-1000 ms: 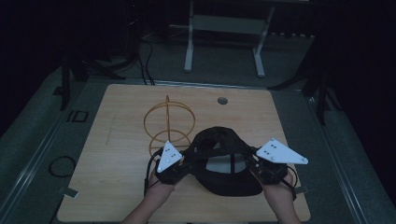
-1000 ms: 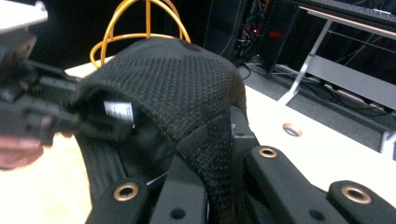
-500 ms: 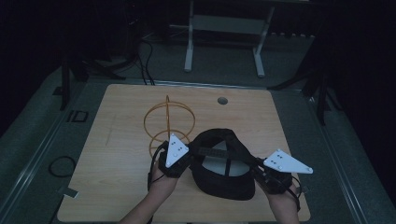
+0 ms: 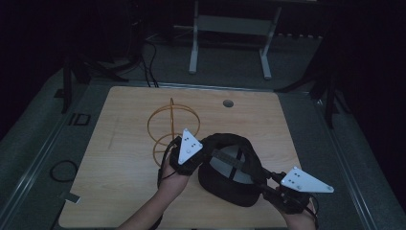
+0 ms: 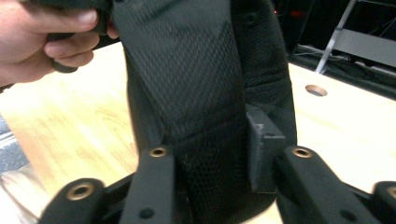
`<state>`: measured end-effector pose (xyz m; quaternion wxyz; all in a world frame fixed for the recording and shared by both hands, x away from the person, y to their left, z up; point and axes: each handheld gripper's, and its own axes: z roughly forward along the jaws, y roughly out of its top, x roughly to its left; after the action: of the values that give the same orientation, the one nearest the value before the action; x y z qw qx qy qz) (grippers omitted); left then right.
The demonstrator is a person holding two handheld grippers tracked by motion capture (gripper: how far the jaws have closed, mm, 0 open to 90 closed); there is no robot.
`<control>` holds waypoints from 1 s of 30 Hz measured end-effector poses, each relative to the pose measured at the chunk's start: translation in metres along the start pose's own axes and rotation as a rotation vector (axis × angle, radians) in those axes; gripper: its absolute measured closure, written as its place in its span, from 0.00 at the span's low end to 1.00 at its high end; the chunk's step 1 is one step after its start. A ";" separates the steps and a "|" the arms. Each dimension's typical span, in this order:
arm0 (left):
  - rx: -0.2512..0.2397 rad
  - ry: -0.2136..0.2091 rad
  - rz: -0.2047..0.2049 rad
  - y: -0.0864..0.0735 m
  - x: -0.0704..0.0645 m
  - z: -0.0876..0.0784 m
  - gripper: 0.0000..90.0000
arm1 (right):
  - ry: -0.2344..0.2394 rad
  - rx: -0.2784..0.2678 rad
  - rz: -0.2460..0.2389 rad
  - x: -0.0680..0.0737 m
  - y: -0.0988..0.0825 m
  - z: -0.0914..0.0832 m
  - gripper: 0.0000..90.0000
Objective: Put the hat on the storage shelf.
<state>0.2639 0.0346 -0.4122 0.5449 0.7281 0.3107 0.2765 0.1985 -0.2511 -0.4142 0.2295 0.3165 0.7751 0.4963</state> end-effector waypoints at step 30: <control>-0.055 -0.571 0.079 0.016 0.003 -0.004 0.99 | 0.106 -0.045 -0.171 -0.017 -0.002 -0.050 0.49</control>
<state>0.2654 0.0361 -0.3954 0.6187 0.7729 0.1083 0.0898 0.1762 -0.2948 -0.3953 0.2364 0.2173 0.7991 0.5083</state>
